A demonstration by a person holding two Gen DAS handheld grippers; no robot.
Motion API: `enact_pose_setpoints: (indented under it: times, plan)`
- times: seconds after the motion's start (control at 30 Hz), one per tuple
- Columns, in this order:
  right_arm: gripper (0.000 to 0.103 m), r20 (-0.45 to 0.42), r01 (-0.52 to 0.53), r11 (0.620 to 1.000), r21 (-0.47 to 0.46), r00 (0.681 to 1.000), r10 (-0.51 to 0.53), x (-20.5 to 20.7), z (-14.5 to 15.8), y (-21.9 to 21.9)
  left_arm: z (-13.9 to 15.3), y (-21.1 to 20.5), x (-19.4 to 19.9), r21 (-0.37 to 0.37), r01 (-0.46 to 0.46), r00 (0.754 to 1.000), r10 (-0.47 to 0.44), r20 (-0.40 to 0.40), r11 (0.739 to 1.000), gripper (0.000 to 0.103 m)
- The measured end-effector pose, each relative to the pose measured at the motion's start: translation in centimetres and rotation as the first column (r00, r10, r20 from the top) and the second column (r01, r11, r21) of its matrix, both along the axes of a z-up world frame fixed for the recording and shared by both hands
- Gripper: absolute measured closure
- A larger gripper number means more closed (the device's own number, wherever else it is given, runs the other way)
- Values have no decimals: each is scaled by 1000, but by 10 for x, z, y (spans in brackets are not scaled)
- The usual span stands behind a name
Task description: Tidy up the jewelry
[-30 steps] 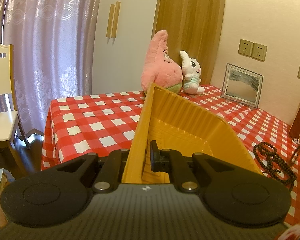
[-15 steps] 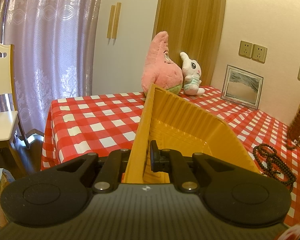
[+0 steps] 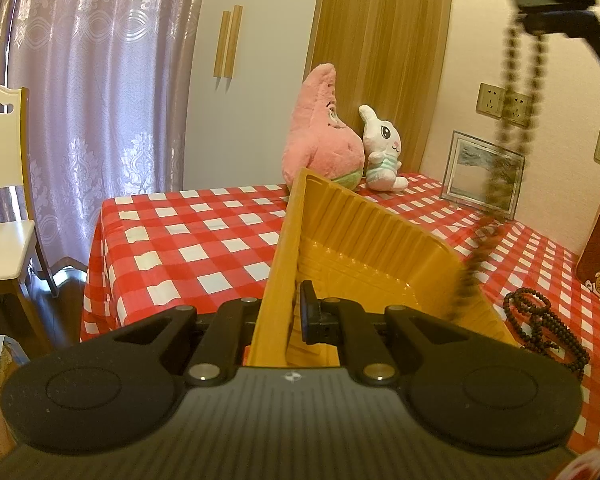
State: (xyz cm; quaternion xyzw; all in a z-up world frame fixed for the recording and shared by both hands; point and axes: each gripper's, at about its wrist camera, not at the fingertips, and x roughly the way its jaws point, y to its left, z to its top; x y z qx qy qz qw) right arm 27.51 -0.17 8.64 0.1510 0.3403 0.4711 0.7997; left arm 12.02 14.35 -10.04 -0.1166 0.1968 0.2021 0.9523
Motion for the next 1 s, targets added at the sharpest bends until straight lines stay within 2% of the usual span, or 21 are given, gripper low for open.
enact_pose_setpoints:
  times: [0.13,0.23,0.33,0.47,0.57,0.67,0.83,1.0]
  plan:
    - [96,-52,-23,1000,15,998,24,0,-21,23,-1,-1,-1,-3,-1,1000,1,3,1000,95]
    - [96,-142,-50,999,2,989,50,0,-50,34,-2,-2,-2,-5,-3,1000,3,3,1000,95]
    - [96,-225,-64,996,-58,973,49,0,-83,39,-2,-2,-3,-9,-4,1000,4,3,1000,95]
    - [96,-323,-54,984,-170,946,-4,2,-133,34,-2,-2,-4,-12,-4,1000,4,5,1000,95]
    - [96,-358,-45,976,-211,933,-34,2,-155,30,-2,-2,-5,-15,-5,1000,5,3,1000,95]
    - [96,-366,-46,972,-231,930,-43,1,-163,28,-3,-2,-5,-14,-6,1000,6,0,1000,95]
    - [96,-346,-58,978,-200,938,-15,-3,-155,29,-4,-1,-5,-15,-9,1000,9,0,1000,95]
    - [95,-345,-90,958,-273,939,-10,-16,-167,41,-4,0,-5,-14,-6,1000,6,-1,1000,95]
